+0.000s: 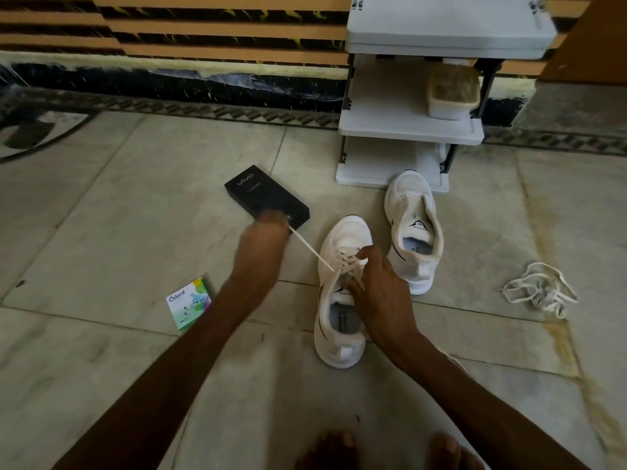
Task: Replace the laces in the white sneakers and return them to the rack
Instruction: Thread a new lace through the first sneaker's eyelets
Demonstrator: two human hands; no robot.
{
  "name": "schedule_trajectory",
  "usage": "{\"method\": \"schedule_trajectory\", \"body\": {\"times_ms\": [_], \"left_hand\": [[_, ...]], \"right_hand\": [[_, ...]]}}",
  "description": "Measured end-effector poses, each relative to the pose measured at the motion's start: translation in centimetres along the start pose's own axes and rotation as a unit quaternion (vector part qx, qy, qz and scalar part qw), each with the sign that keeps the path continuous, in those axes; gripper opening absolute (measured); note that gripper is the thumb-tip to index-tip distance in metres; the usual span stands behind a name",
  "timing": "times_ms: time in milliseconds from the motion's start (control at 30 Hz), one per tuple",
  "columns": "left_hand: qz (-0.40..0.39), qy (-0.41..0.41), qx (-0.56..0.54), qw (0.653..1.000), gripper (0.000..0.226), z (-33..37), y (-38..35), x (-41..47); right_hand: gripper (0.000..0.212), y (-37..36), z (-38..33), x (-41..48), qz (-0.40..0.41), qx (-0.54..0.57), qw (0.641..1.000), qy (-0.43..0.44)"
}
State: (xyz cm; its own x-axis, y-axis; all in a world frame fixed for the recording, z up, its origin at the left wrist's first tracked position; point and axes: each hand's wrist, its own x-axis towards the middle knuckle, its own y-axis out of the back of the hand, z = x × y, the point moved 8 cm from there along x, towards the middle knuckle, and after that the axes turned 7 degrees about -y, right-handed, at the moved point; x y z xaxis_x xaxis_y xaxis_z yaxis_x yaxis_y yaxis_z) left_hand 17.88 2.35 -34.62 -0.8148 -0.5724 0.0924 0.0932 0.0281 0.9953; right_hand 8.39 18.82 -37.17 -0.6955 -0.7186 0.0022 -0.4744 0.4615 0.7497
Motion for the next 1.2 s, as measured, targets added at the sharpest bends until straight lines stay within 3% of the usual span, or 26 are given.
{"method": "schedule_trajectory", "body": {"times_ms": [67, 133, 167, 233, 267, 300, 333, 367, 400, 433, 467, 500, 567, 667, 700, 767, 800, 867, 933, 967, 1133, 1167, 1200], "left_hand": [[0.111, 0.089, -0.049, 0.989, 0.013, -4.6, 3.1, 1.3], [0.199, 0.170, -0.201, 0.944, 0.017, -7.8, 5.0, 1.5], [0.209, 0.211, -0.359, 0.885, 0.017, -8.2, 4.7, 1.4], [0.129, 0.260, -0.694, 0.659, 0.014, -4.9, 2.5, 1.2], [0.083, 0.256, -0.791, 0.549, 0.014, -2.4, 1.9, 1.0], [0.041, 0.242, -0.842, 0.480, 0.014, -0.1, 1.7, 0.6], [-0.005, 0.222, -0.855, 0.470, 0.013, 1.7, 1.6, 0.2], [-0.052, 0.200, -0.825, 0.526, 0.011, 2.9, 1.5, -0.3], [-0.093, 0.163, -0.742, 0.643, 0.009, 3.5, 1.2, -0.9], [-0.119, 0.113, -0.599, 0.784, 0.009, 3.7, 0.8, -1.3], [-0.117, 0.053, -0.439, 0.889, 0.009, 4.0, 0.6, -1.4], [-0.111, 0.002, -0.308, 0.945, 0.009, 4.5, 0.4, -1.6], [-0.116, -0.024, -0.165, 0.979, 0.016, 5.0, -0.2, -2.2], [-0.156, -0.026, -0.101, 0.982, 0.018, 4.9, -1.7, -2.4], [-0.157, -0.034, -0.117, 0.980, 0.014, 5.0, -1.5, -2.2], [-0.119, -0.019, -0.261, 0.958, 0.013, 4.8, 0.0, -1.8], [-0.096, 0.023, -0.373, 0.923, 0.017, 4.0, 0.9, -1.5], [-0.024, 0.107, -0.590, 0.800, 0.021, 1.8, 3.5, -0.8], [0.047, 0.122, -0.721, 0.681, 0.025, 0.0, 6.5, -0.2], [0.067, 0.112, -0.747, 0.651, 0.026, -0.4, 7.5, 0.1], [0.074, 0.084, -0.761, 0.639, 0.028, 1.3, 8.3, 0.4], [0.076, 0.097, -0.741, 0.660, 0.023, 1.3, 7.9, 0.4], [0.074, 0.116, -0.698, 0.703, 0.013, 1.1, 7.5, 0.3]], "right_hand": [[0.032, -0.1, 0.3, 0.1, -0.004, 0.014, 1.000, -0.018], [0.034, -0.1, 0.4, 0.1, -0.006, 0.019, 0.999, -0.024], [0.034, -0.1, 0.6, 0.1, -0.007, 0.019, 0.999, -0.028], [0.033, -0.1, 0.6, 0.1, -0.005, 0.014, 0.999, -0.029], [0.032, -0.1, 0.7, 0.1, -0.004, 0.012, 1.000, -0.029], [0.032, -0.1, 0.7, 0.1, -0.003, 0.011, 1.000, -0.028], [0.032, -0.1, 0.7, 0.2, -0.002, 0.008, 1.000, -0.027], [0.033, 0.0, 0.7, 0.2, -0.001, 0.004, 1.000, -0.024], [0.034, 0.0, 0.7, 0.2, 0.001, 0.001, 1.000, -0.022], [0.034, 0.0, 0.7, 0.2, 0.002, 0.002, 1.000, -0.023], [0.033, -0.1, 0.7, 0.2, 0.003, 0.004, 1.000, -0.022], [0.032, 0.0, 0.7, 0.2, 0.005, 0.005, 1.000, -0.020], [0.032, 0.0, 0.6, 0.2, 0.007, 0.000, 1.000, -0.016], [0.032, -0.1, 0.7, 0.2, 0.005, -0.009, 1.000, -0.018], [0.033, -0.1, 0.8, 0.2, 0.006, -0.007, 1.000, -0.020], [0.032, -0.1, 0.9, 0.1, 0.010, -0.003, 1.000, -0.020], [0.032, -0.1, 0.9, 0.1, 0.015, 0.000, 1.000, -0.019], [0.030, 0.0, 1.0, 0.0, 0.021, 0.014, 0.999, -0.025], [0.028, 0.0, 1.0, -0.1, 0.025, 0.030, 0.999, -0.035], [0.027, -0.1, 1.0, -0.2, 0.025, 0.036, 0.998, -0.041], [0.025, 0.0, 1.2, -0.2, 0.028, 0.044, 0.997, -0.051], [0.025, 0.2, 1.3, -0.2, 0.031, 0.038, 0.997, -0.051], [0.027, 0.5, 1.4, -0.2, 0.036, 0.034, 0.998, -0.048]]}}
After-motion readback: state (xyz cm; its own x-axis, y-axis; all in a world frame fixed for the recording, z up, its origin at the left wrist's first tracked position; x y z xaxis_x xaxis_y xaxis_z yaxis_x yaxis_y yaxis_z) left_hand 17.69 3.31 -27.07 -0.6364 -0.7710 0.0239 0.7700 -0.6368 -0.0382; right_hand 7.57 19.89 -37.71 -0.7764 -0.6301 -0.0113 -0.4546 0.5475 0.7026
